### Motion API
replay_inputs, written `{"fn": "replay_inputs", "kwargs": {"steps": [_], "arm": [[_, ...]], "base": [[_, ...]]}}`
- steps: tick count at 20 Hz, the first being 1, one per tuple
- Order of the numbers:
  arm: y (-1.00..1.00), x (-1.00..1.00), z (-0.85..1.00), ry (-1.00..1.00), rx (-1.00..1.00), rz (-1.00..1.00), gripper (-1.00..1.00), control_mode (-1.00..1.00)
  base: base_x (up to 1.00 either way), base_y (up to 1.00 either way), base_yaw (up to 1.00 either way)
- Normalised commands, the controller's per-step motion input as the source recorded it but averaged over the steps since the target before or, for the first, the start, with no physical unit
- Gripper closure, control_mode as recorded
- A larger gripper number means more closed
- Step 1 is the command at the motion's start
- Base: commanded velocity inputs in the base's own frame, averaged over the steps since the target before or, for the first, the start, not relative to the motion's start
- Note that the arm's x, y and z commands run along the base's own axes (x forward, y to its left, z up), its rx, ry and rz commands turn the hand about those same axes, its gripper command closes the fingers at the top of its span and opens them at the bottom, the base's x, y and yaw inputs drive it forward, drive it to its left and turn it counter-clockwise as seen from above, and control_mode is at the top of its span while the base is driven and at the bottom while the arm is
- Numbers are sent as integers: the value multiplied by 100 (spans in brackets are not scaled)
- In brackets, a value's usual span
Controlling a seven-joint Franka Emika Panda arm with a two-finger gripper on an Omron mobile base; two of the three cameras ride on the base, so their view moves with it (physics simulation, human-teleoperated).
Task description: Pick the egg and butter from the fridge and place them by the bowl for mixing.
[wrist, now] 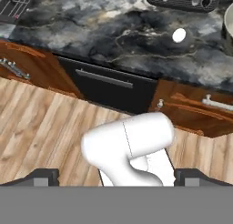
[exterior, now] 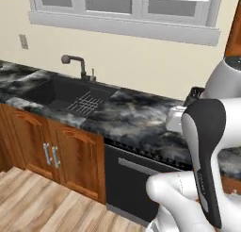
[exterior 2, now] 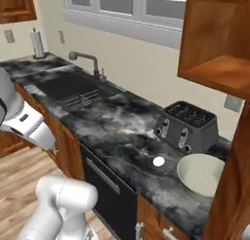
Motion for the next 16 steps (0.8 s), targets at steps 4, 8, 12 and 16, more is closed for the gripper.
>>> {"fn": "replay_inputs", "kwargs": {"steps": [4,8,12,16], "arm": [[0,0,0,0,0,0,-100,100],[0,0,0,0,0,0,-100,100],[0,0,0,0,0,0,-100,100],[0,0,0,0,0,0,-100,100]], "base": [[-4,0,100],[-1,0,100],[0,0,100],[4,0,98]]}}
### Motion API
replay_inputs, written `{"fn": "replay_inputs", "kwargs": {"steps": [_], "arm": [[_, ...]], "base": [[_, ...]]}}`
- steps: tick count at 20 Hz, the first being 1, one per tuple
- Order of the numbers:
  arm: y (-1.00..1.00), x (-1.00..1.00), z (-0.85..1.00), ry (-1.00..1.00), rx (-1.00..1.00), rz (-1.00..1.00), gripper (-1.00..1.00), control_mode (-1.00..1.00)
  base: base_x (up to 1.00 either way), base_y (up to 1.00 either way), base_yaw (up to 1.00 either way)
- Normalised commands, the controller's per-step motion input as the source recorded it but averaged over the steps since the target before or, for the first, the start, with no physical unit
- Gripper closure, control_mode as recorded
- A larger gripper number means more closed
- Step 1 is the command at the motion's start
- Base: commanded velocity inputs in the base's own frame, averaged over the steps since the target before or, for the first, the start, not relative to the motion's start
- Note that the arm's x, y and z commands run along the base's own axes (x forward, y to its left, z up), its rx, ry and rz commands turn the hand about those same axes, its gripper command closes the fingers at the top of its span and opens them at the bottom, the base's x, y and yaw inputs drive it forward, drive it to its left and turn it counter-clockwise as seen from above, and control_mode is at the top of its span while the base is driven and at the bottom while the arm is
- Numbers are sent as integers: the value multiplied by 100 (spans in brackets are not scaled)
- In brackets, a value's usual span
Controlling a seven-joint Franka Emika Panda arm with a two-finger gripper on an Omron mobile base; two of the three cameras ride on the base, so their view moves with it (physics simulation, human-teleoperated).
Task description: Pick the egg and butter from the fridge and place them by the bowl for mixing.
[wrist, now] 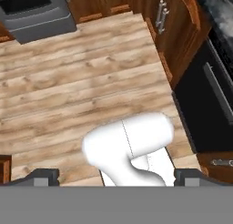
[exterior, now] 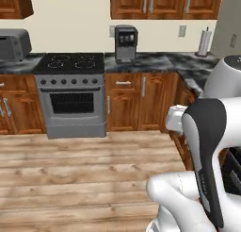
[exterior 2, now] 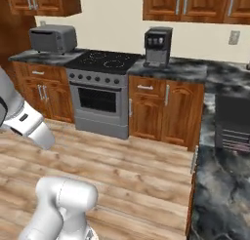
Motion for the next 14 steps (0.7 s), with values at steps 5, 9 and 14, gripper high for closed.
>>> {"fn": "replay_inputs", "kwargs": {"steps": [5,9,14], "arm": [[0,0,0,0,0,0,-100,100],[0,0,0,0,0,0,-100,100],[0,0,0,0,0,0,-100,100]], "base": [[29,0,82],[44,0,71],[68,0,22]]}}
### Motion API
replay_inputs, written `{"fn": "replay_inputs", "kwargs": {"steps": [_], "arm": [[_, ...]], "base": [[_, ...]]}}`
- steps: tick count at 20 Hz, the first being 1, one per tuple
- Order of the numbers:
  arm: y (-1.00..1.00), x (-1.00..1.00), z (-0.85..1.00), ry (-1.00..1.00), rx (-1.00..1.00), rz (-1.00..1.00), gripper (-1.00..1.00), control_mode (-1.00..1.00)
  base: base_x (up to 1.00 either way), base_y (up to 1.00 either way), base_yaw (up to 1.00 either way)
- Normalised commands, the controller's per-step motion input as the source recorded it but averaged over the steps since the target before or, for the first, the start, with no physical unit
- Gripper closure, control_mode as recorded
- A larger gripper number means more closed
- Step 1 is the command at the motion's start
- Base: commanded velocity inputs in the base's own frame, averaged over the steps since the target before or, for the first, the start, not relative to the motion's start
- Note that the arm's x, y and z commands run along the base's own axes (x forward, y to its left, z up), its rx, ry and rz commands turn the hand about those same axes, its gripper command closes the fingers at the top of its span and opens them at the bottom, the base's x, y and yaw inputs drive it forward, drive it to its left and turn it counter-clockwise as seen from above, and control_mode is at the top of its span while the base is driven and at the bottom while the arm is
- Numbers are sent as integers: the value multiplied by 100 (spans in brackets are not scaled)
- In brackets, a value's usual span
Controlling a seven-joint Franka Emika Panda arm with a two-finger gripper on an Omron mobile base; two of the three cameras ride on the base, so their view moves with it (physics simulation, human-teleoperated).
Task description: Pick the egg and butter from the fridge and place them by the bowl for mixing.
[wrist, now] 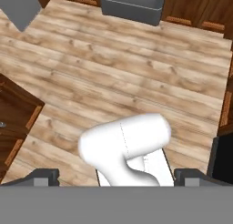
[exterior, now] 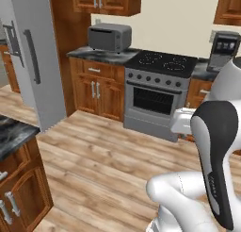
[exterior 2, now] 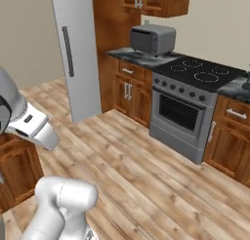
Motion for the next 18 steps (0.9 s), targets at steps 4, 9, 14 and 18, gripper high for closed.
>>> {"fn": "replay_inputs", "kwargs": {"steps": [4,9,14,18], "arm": [[0,0,0,0,0,0,-100,100],[0,0,0,0,0,0,-100,100],[0,0,0,0,0,0,-100,100],[0,0,0,0,0,0,-100,100]], "base": [[82,0,11],[79,0,22],[70,0,38],[72,0,35]]}}
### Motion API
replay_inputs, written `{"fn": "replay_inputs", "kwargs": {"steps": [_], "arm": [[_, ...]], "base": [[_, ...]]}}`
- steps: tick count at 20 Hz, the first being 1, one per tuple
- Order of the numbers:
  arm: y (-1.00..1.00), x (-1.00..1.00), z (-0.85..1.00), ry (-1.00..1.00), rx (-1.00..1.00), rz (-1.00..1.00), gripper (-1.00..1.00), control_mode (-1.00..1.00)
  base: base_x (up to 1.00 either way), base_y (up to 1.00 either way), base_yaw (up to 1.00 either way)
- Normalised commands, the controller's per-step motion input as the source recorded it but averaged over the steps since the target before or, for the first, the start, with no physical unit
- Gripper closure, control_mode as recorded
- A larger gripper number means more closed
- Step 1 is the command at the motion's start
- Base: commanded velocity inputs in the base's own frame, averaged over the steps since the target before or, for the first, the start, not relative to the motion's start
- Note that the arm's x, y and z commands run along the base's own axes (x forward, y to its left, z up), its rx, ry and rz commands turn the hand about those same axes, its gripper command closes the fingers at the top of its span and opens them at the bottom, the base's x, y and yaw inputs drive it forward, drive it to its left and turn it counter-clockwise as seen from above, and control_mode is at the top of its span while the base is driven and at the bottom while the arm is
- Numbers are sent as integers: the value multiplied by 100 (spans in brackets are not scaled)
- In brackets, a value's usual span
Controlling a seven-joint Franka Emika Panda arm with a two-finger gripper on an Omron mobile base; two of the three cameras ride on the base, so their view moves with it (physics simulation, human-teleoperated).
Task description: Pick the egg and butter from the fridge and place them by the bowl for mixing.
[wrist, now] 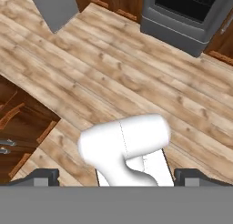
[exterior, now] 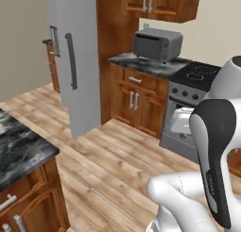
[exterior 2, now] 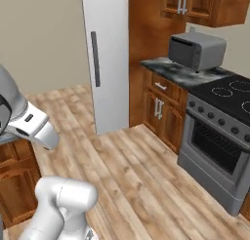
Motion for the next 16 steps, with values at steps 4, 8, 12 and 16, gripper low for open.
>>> {"fn": "replay_inputs", "kwargs": {"steps": [4,8,12,16], "arm": [[0,0,0,0,0,0,-100,100],[0,0,0,0,0,0,-100,100],[0,0,0,0,0,0,-100,100],[0,0,0,0,0,0,-100,100]], "base": [[72,-6,33],[65,-15,34],[61,-26,24],[57,-30,22]]}}
